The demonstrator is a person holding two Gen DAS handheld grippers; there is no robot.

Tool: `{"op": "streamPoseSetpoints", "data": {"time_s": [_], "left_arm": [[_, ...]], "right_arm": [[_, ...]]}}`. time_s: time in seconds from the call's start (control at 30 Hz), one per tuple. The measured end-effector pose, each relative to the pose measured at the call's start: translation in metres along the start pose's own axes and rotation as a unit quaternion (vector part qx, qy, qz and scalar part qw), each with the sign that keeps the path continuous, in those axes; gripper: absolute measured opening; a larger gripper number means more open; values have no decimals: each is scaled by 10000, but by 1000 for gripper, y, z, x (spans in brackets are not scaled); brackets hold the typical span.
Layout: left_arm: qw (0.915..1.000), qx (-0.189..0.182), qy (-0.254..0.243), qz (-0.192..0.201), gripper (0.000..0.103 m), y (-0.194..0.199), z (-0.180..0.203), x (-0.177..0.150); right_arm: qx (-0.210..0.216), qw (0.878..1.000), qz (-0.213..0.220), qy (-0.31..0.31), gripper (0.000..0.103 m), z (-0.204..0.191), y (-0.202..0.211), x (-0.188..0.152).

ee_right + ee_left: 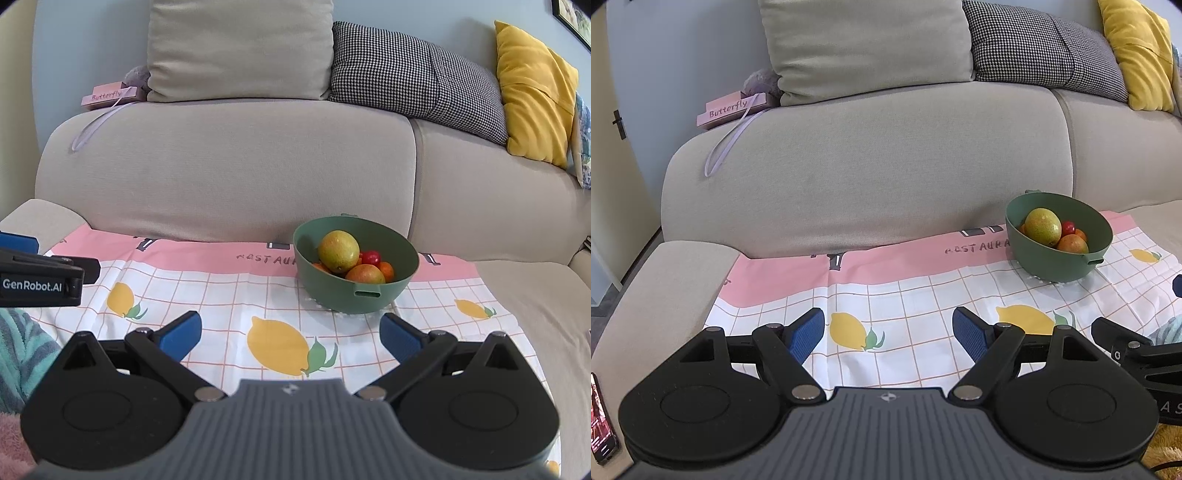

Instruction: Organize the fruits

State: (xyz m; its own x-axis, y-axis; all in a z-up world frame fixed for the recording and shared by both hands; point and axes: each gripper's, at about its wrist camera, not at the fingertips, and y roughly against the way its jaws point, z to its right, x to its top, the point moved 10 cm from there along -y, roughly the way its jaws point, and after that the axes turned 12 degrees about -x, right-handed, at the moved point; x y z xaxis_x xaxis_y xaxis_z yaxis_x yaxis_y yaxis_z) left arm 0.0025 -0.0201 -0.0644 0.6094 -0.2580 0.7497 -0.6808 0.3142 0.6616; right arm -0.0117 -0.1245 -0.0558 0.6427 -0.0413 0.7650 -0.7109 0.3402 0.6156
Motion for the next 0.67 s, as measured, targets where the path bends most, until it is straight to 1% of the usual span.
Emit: {"op": "streamPoseSetpoints", "data": {"time_s": [0.1, 0.67], "left_arm": [[10000, 34, -70, 0, 92, 0, 1, 0], [9998, -60, -156, 60, 92, 2, 4, 3]], "right_arm": [[-4, 10000, -27, -20, 99, 0, -1, -1], [-17, 9999, -77, -81, 99, 0, -1, -1]]}}
